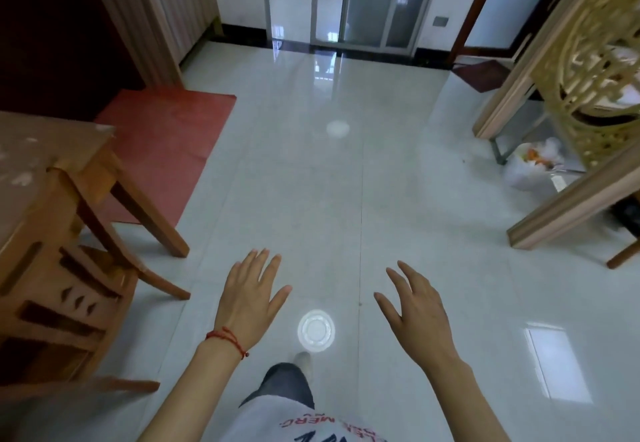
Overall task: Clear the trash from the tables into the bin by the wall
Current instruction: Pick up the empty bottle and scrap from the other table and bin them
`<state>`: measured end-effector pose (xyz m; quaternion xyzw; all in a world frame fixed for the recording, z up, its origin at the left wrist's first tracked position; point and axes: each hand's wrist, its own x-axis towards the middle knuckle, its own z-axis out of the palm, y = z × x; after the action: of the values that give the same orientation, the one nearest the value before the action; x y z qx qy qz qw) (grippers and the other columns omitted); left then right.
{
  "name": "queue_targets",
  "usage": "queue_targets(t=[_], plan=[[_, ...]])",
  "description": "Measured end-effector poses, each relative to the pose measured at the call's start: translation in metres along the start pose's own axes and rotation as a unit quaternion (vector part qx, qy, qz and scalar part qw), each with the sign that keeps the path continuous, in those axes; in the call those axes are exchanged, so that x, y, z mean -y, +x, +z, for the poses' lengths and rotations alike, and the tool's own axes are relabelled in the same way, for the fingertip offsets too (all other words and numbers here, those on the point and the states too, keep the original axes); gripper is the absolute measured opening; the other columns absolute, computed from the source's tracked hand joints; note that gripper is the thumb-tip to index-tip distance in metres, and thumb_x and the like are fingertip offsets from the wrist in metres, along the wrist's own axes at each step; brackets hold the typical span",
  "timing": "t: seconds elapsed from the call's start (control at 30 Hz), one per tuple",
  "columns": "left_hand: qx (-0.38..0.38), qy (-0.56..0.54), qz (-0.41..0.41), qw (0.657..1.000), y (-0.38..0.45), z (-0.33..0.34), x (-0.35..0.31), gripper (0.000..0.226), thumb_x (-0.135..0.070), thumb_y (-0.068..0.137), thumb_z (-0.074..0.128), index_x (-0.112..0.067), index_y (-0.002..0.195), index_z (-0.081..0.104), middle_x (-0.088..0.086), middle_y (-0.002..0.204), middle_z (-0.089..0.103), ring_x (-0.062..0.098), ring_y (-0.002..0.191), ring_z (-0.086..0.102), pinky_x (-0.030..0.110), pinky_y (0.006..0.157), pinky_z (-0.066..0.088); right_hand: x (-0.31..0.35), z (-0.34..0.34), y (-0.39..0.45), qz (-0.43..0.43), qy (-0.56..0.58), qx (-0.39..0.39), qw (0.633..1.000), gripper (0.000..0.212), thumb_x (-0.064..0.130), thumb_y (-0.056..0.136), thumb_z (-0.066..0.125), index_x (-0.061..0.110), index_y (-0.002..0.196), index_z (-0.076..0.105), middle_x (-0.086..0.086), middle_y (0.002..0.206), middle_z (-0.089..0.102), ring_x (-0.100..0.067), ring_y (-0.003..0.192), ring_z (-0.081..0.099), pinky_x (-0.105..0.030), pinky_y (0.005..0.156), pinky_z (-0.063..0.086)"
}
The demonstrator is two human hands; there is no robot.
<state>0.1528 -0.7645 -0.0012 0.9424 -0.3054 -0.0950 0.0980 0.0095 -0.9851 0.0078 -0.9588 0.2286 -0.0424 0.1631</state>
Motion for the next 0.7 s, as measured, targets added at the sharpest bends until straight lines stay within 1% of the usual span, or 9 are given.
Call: queue_targets(t=[0.13, 0.17, 0.23, 0.33, 0.4, 0.5, 0.7], plan=[[-0.007, 0.007, 0.0, 1.0, 0.071, -0.018, 0.015, 0.073, -0.053, 0.094, 0.007, -0.007, 0.117, 0.059, 0.016, 0.119, 0.063, 0.033, 0.11, 0.06, 0.048, 0.088, 0.048, 0.008, -0.005, 0.079, 0.0, 0.012, -0.008, 1.0, 0.067, 0.059, 0.087, 0.026, 0.011, 0.123, 0.056, -0.012, 0.134, 0.052, -0.031, 0.119, 0.053, -0.043, 0.095, 0.043], [-0.01, 0.006, 0.001, 1.0, 0.086, -0.02, 0.018, 0.073, -0.053, 0.094, 0.007, -0.007, 0.118, 0.059, 0.016, 0.12, 0.063, 0.033, 0.111, 0.06, 0.048, 0.089, 0.047, 0.009, -0.006, 0.095, -0.002, 0.011, -0.011, 1.0, 0.067, 0.059, 0.087, 0.025, 0.011, 0.122, 0.056, -0.013, 0.133, 0.053, -0.031, 0.118, 0.054, -0.044, 0.093, 0.044], [-0.015, 0.005, -0.005, 1.0, 0.116, -0.025, 0.023, 0.073, -0.053, 0.094, 0.008, -0.007, 0.119, 0.058, 0.016, 0.121, 0.062, 0.034, 0.112, 0.059, 0.048, 0.091, 0.046, 0.011, -0.006, 0.123, -0.007, 0.008, -0.013, 1.0, 0.071, 0.061, 0.09, 0.018, 0.011, 0.12, 0.057, -0.013, 0.13, 0.056, -0.031, 0.114, 0.057, -0.044, 0.09, 0.047], [-0.01, 0.003, -0.015, 1.0, 0.162, -0.03, 0.028, 0.074, -0.053, 0.094, 0.007, -0.006, 0.118, 0.059, 0.017, 0.12, 0.063, 0.034, 0.111, 0.059, 0.048, 0.09, 0.046, 0.01, -0.002, 0.168, -0.008, -0.002, 0.008, 1.0, 0.072, 0.061, 0.09, 0.014, 0.012, 0.118, 0.058, -0.013, 0.128, 0.057, -0.031, 0.112, 0.058, -0.043, 0.089, 0.048], [-0.009, -0.001, -0.021, 1.0, 0.194, -0.031, 0.031, 0.074, -0.053, 0.094, 0.007, -0.006, 0.118, 0.059, 0.016, 0.12, 0.063, 0.034, 0.111, 0.059, 0.048, 0.089, 0.047, 0.005, 0.003, 0.2, -0.007, -0.003, 0.016, 1.0, 0.07, 0.061, 0.09, 0.017, 0.012, 0.119, 0.058, -0.012, 0.128, 0.057, -0.03, 0.112, 0.058, -0.043, 0.09, 0.047], [-0.013, -0.006, -0.029, 0.999, 0.249, -0.033, 0.036, 0.074, -0.053, 0.094, 0.008, -0.006, 0.117, 0.06, 0.017, 0.119, 0.063, 0.035, 0.11, 0.06, 0.05, 0.088, 0.047, -0.004, 0.008, 0.256, -0.007, -0.005, 0.02, 1.0, 0.062, 0.055, 0.087, 0.029, 0.012, 0.12, 0.058, -0.012, 0.131, 0.055, -0.031, 0.115, 0.056, -0.043, 0.092, 0.045], [-0.017, -0.019, -0.043, 0.999, 0.36, -0.049, 0.037, 0.076, -0.055, 0.093, 0.007, -0.005, 0.12, 0.057, 0.018, 0.124, 0.06, 0.037, 0.115, 0.056, 0.05, 0.093, 0.043, -0.018, 0.001, 0.378, -0.016, 0.007, 0.015, 1.0, 0.059, 0.051, 0.086, 0.033, 0.01, 0.12, 0.058, -0.014, 0.131, 0.055, -0.032, 0.115, 0.055, -0.044, 0.091, 0.046]])
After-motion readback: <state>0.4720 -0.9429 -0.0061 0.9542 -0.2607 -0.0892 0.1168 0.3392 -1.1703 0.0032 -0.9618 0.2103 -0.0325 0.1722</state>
